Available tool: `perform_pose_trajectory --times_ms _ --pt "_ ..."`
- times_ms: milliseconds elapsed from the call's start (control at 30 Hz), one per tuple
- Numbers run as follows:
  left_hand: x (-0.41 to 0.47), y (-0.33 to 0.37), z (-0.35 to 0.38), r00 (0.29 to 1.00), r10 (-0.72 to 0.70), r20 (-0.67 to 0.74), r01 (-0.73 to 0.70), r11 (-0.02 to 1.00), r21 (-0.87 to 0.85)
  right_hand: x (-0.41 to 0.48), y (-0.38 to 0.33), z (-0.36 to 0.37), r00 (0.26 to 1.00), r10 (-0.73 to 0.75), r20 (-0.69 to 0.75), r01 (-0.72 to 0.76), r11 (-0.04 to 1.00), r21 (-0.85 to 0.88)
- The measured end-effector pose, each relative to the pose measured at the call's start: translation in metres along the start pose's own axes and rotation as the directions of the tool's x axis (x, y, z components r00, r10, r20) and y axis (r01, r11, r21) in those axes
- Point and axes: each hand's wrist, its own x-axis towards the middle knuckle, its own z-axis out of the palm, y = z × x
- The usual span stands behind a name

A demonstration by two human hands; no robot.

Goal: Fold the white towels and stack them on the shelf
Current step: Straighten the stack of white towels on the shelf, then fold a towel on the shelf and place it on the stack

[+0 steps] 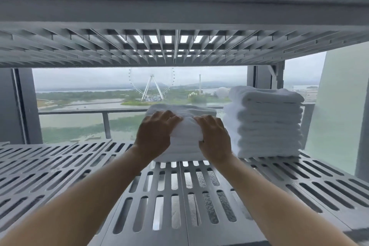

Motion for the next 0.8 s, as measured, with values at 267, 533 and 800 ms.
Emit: perform_pose_trajectory --times_ms 267,533,800 --pt "-0.064 0.024 -0.005 0.923 -0.127 0.363 0.144 0.989 -0.021 -0.07 -0.016 -0.012 0.95 0.101 0.296 -0.107 0.994 0.002" --pt "-0.13 0.022 -0.004 0.893 -0.093 0.44 0.161 0.979 -0.121 -0.11 -0.031 -0.025 0.892 0.071 0.446 -0.115 0.991 0.071" --pt "-0.144 0.025 0.003 0.902 -0.185 0.389 0.319 0.894 -0.315 -0.121 -0.03 -0.021 0.941 0.059 0.334 -0.131 0.971 0.198"
